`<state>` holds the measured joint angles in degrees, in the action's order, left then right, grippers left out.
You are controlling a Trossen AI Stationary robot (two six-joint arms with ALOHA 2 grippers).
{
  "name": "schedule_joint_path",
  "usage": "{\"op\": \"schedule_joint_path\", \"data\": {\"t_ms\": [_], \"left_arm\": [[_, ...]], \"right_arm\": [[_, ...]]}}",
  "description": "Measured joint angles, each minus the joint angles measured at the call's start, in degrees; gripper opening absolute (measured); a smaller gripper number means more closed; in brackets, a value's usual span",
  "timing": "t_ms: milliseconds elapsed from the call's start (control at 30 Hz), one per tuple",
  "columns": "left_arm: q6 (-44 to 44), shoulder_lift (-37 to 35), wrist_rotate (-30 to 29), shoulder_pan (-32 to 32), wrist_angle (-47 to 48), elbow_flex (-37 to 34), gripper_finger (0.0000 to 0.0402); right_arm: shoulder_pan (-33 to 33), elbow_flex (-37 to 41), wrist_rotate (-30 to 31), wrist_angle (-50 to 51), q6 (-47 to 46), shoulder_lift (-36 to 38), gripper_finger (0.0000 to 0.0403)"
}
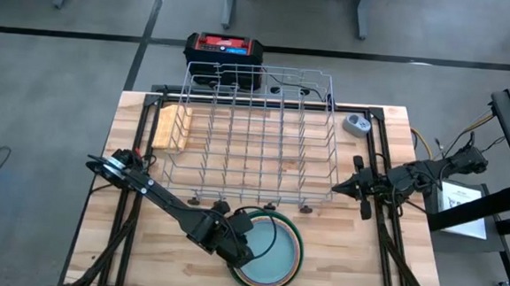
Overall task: Sort dishes
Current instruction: Put the blue plate into the dishwasher rack
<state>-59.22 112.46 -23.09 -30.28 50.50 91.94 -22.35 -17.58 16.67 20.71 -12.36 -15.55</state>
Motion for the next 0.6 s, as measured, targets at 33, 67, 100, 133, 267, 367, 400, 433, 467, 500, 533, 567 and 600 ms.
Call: {"op": "schedule_joint_path", "data": {"t_ms": [33,67,100,133,267,367,400,433,467,500,533,567,600], "left_arm": [[-0.02,0.0,0.0,0.0,0.0,-0.14,0.0112],[-0.04,0.0,0.0,0.0,0.02,-0.23,0.0112],[-0.04,0.0,0.0,0.0,0.06,-0.26,0.0112],[-0.04,0.0,0.0,0.0,0.03,-0.28,0.0112],[-0.44,0.0,0.0,0.0,0.04,-0.61,0.0112],[-0.46,0.0,-0.01,0.0,-0.02,-0.61,0.0112],[-0.46,0.0,-0.02,0.0,-0.02,-0.61,0.0112],[-0.46,0.0,-0.02,0.0,-0.02,-0.61,0.0112],[-0.46,0.0,-0.03,0.0,-0.02,-0.61,0.0112],[-0.46,0.0,-0.04,0.0,-0.04,-0.61,0.0112],[-0.46,0.0,-0.04,0.0,-0.02,-0.61,0.0112],[-0.46,0.0,-0.04,0.0,-0.02,-0.61,0.0112],[-0.46,0.0,-0.12,0.0,-0.02,-0.61,0.0112]], "right_arm": [[0.0,0.0,0.0,0.0,0.0,0.0,0.0],[0.0,0.0,0.0,0.0,0.05,0.0,0.0],[0.0,0.0,0.0,0.0,0.24,0.0,0.0],[0.0,0.0,0.0,0.0,0.28,0.0,0.0],[0.0,0.0,0.0,0.0,0.33,0.0,0.0],[0.0,0.02,0.0,0.0,0.39,0.0,0.0],[0.0,0.02,0.0,-0.01,0.42,0.0,0.0],[0.0,0.02,0.0,-0.01,0.45,0.0,0.0],[0.0,0.02,0.0,0.0,0.5,-0.02,0.0],[0.0,0.02,0.0,0.0,0.53,-0.02,0.0],[0.0,0.02,0.0,0.0,0.55,-0.02,0.0],[0.0,0.02,0.0,-0.01,0.55,-0.02,0.0],[0.0,0.02,0.0,-0.02,0.57,-0.02,0.0]]}}
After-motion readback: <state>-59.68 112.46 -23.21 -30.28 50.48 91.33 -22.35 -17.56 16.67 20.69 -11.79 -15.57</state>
